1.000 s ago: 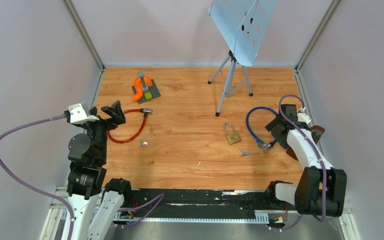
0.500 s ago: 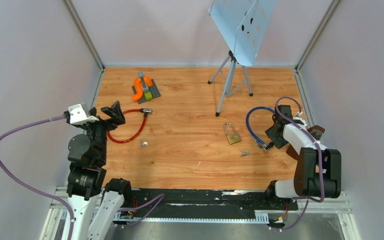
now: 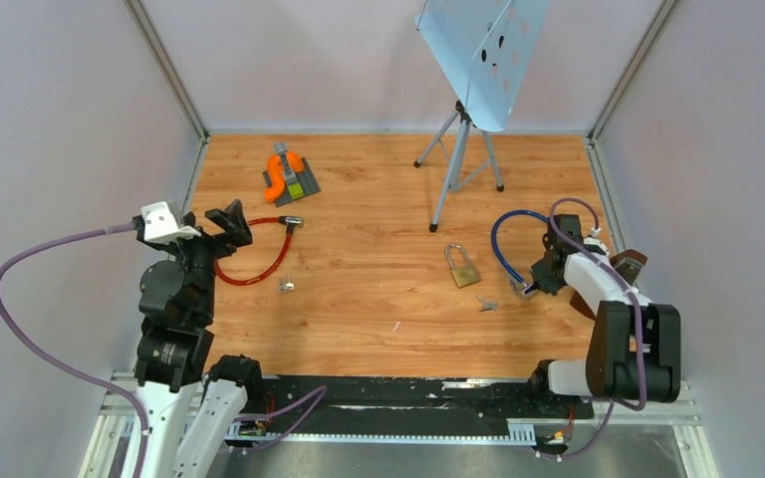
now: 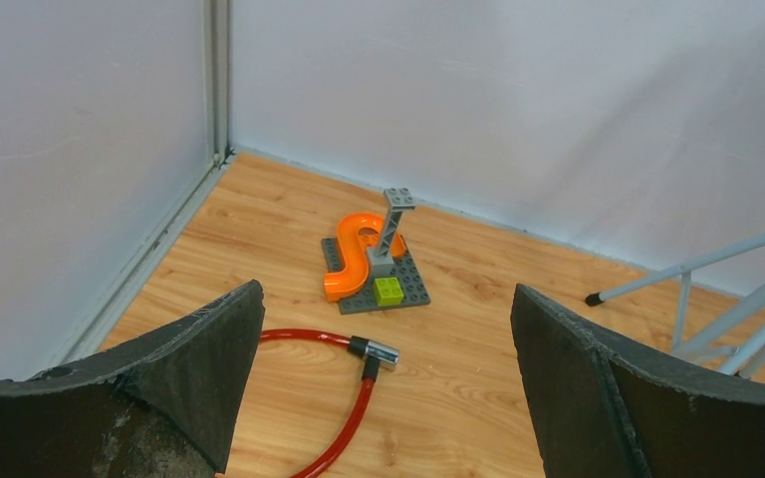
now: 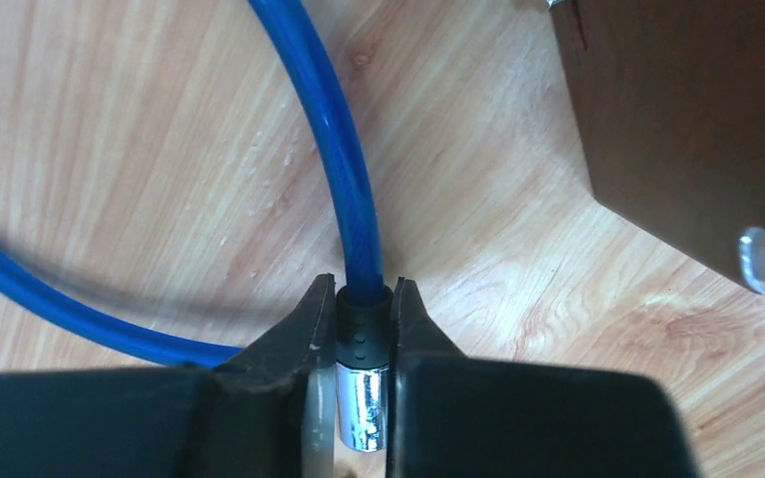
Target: Unlock with the key
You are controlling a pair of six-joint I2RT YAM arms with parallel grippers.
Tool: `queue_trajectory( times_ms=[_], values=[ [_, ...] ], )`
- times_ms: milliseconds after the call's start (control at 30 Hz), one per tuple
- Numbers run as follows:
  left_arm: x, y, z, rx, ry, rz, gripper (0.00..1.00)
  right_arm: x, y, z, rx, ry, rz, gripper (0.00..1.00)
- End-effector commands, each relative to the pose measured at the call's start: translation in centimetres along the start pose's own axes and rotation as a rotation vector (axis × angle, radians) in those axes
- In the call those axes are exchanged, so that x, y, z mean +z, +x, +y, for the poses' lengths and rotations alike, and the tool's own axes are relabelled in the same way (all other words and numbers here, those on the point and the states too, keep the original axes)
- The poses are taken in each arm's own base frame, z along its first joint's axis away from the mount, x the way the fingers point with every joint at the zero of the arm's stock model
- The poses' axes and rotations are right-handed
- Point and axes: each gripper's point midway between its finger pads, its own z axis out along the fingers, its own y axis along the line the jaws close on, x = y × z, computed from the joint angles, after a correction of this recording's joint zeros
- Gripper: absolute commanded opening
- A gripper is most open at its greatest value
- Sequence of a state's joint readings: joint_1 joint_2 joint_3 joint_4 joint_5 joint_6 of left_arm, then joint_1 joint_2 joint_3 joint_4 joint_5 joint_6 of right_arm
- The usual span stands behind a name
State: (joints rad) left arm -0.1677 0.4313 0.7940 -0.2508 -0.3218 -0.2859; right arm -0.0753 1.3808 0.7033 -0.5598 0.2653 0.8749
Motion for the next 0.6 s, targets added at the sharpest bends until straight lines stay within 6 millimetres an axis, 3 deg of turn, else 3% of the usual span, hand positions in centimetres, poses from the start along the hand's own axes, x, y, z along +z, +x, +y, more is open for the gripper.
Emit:
queue_trajectory(
  times_ms=[0,133,267,433,567],
  values=[
    [0.3,-1.1,-0.4,0.005,0.012,-0.023,1.00,-2.8,-2.6,2.1,0.050,-0.136,-0.101,0.00],
    [0.7,-0.5,-0.6,0.012,0.017,0.000,1.00,-6.6,-4.5,3.6,0.044,-0.283,-0.189,0.00],
    [1.1,0.1,-1.0,0.005,0.030,0.023,1.00,-10.2,-5.0,5.5,-0.027,-0.461,-0.242,0.00],
    [1.6,0.7,-1.3,-0.001,0.041,0.050,1.00,-14.3,-3.3,7.7,-0.167,-0.662,-0.245,0.00],
    [1.8,1.0,-1.4,-0.002,0.043,0.061,1.00,-18.3,0.2,9.6,-0.305,-0.830,-0.226,0.00]
  ],
)
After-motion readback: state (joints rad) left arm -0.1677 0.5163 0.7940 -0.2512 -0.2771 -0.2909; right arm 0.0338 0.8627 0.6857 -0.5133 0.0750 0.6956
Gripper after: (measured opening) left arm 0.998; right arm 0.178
